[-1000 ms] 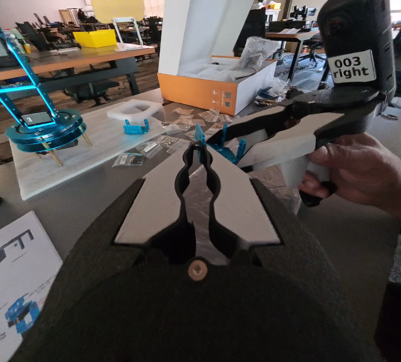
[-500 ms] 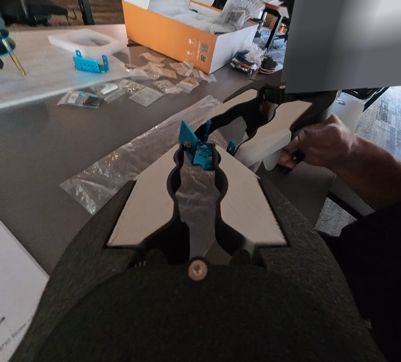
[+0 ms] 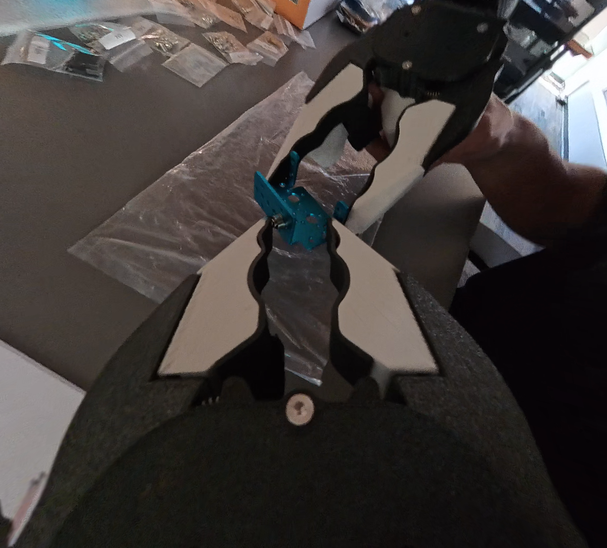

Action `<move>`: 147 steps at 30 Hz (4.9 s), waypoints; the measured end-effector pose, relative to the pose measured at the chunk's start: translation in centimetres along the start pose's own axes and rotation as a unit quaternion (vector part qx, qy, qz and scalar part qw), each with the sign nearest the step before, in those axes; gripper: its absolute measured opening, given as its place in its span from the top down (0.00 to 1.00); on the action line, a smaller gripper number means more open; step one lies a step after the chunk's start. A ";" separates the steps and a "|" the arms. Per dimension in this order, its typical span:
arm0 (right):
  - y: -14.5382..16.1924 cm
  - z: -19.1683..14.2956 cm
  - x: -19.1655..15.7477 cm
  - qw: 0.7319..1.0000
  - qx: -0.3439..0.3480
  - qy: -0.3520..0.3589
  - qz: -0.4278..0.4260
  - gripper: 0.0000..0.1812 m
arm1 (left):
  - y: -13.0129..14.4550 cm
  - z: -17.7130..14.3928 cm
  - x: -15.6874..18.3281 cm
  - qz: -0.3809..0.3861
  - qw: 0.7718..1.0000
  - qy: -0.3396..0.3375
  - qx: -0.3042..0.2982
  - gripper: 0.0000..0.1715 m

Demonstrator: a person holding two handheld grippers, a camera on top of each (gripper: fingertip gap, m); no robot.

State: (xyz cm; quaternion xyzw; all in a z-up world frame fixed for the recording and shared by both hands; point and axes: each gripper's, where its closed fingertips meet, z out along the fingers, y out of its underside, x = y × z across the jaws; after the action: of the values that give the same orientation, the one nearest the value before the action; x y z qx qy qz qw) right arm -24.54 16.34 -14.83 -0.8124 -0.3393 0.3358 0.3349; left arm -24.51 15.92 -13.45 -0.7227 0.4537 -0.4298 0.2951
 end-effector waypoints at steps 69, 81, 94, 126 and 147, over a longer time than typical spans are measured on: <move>5.2 -2.3 4.1 0.978 -0.105 0.054 -0.169 0.65 | 4.0 3.4 1.6 0.258 0.941 0.137 -0.173 0.72; 7.3 -12.0 7.5 0.980 -0.112 0.124 -0.104 0.81 | 3.9 3.8 1.8 0.243 0.945 0.158 -0.152 0.71; 9.5 -11.4 8.7 0.957 -0.221 0.137 -0.126 0.91 | 3.7 3.9 1.5 0.227 0.949 0.162 -0.148 0.70; 10.0 -11.0 9.2 0.926 -0.336 0.091 -0.143 0.97 | 4.0 4.1 1.4 0.236 0.947 0.154 -0.155 0.69; 9.8 -10.9 9.0 0.935 -0.313 0.090 -0.142 0.98 | 4.1 4.1 1.4 0.238 0.946 0.154 -0.156 0.69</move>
State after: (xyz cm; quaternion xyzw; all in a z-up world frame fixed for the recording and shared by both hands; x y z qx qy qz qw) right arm -8.02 14.58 -19.31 -0.8464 -0.5072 0.0870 0.1374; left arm -22.18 13.07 -18.16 -0.5553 0.7140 -0.3773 0.1987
